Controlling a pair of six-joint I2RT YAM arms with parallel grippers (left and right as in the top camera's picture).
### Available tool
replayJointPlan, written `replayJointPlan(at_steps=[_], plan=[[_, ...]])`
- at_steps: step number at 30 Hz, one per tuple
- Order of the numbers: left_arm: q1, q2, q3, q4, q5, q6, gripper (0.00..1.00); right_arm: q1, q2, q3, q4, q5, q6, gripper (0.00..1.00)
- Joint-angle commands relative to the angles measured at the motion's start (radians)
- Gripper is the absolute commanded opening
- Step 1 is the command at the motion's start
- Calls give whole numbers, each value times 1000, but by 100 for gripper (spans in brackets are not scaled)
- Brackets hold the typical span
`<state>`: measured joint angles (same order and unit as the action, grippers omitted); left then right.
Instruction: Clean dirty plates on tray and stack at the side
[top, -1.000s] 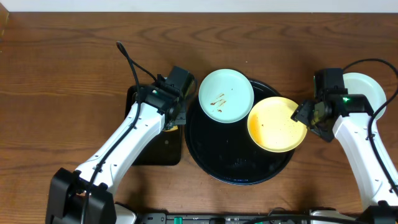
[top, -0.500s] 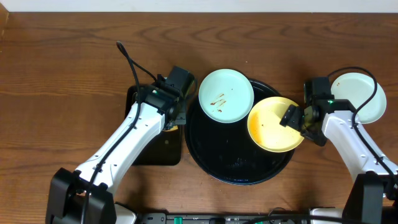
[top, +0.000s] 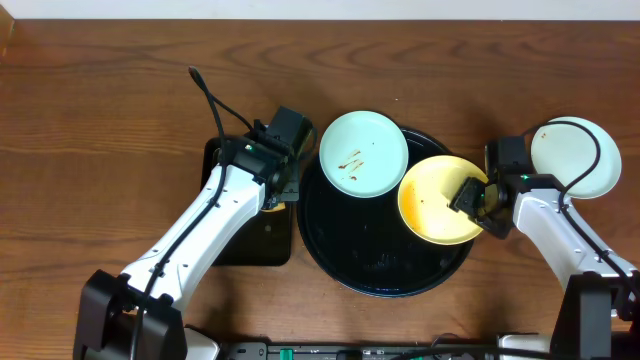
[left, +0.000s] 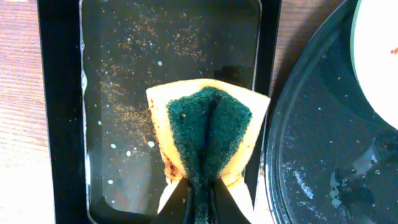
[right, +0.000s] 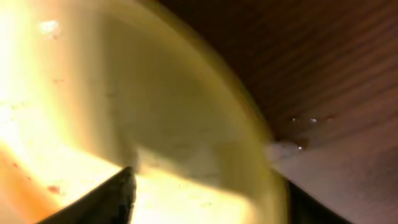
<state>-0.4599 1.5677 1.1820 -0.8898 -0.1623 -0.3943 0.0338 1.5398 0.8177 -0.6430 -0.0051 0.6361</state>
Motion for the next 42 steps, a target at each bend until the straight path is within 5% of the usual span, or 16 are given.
replayJointPlan(at_steps=[1,6,26,42], plan=[[5,8,-9,-7,-2,9,7,-9,-2,-6,4,-4,7,38],[5,8,-9,-13,-2,9,7,-9,-2,-8,5,-4,19,1],[5,8,-9,-13,-2,9,7,-7,-48,8,-28,5,-33,1],[5,8,-9,4,-2,9,7,71,-274,168,-159,101,-263,1]])
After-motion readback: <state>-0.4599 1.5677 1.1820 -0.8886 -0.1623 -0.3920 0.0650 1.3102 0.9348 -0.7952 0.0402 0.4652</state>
